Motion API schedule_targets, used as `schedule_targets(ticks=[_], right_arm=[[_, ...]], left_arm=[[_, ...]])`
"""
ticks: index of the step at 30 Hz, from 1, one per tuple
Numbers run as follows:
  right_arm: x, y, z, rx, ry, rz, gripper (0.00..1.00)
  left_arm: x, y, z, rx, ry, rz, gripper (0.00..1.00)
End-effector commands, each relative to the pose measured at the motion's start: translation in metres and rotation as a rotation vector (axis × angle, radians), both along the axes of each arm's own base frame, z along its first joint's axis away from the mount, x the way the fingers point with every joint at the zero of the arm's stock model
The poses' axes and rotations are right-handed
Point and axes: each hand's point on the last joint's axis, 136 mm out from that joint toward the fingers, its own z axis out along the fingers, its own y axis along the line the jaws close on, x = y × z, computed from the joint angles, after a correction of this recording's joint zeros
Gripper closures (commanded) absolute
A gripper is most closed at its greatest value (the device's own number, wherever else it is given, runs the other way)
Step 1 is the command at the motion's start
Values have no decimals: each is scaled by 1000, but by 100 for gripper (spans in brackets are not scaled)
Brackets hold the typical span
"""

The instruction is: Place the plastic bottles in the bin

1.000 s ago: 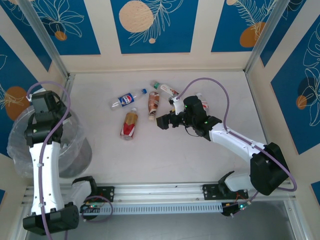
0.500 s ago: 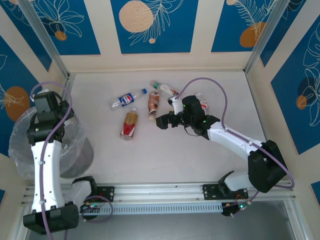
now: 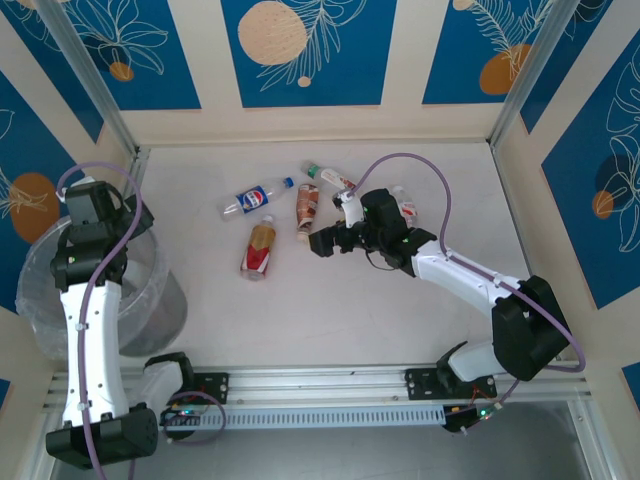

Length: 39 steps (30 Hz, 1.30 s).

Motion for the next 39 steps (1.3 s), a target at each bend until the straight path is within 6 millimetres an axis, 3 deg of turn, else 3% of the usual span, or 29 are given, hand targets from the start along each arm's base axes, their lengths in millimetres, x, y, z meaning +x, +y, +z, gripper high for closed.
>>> schedule_targets(ticks=[1,10,17,26,39], right_arm=[[3,6,11,13,-15,8,0],[6,1,11,2,-21,-25,0],[14,-5,10,-7,-27,-86,0],[26,-20,5,-14,-15,-206,0],[38,-49,-7,-26,64,-353,0]], left_arm=[[-4,0,14,-7,-35,-1,3],[0,-17,22,-63,-61,-82,1],[0,-34,40,-76,-101,-156,1],[13,-98,71,-71,-190,-409,1],[37,-180,66,-44,-139,-687,1]])
